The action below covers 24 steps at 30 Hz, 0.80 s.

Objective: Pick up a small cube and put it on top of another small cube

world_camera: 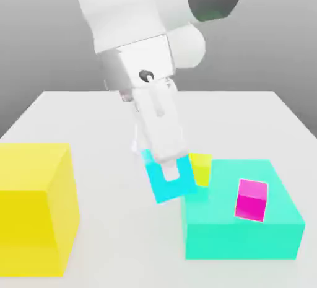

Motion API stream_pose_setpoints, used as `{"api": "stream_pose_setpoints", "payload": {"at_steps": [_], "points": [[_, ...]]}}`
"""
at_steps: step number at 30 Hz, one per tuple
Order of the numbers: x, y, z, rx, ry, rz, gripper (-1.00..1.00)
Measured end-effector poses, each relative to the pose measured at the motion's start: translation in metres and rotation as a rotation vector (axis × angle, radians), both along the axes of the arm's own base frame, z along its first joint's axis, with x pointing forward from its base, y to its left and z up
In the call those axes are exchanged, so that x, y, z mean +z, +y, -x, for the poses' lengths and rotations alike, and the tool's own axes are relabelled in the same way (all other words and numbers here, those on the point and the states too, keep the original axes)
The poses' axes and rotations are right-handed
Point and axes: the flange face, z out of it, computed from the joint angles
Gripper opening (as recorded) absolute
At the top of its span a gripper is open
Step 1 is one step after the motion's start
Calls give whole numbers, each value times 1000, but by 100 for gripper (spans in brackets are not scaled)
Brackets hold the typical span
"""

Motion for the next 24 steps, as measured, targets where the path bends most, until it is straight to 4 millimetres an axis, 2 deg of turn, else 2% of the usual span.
{"api": "stream_pose_setpoints", "payload": {"at_steps": [7,14,15,17,20,21,24], "points": [[-11,76,39,-36,93,78,-100],[-36,137,87,-92,165,216,-100],[-38,152,95,-82,170,232,-100],[-56,162,99,-79,174,250,-100],[-93,165,102,-76,174,253,-100],[-100,166,102,-74,174,251,100],[-100,166,102,-74,174,251,100]]}}
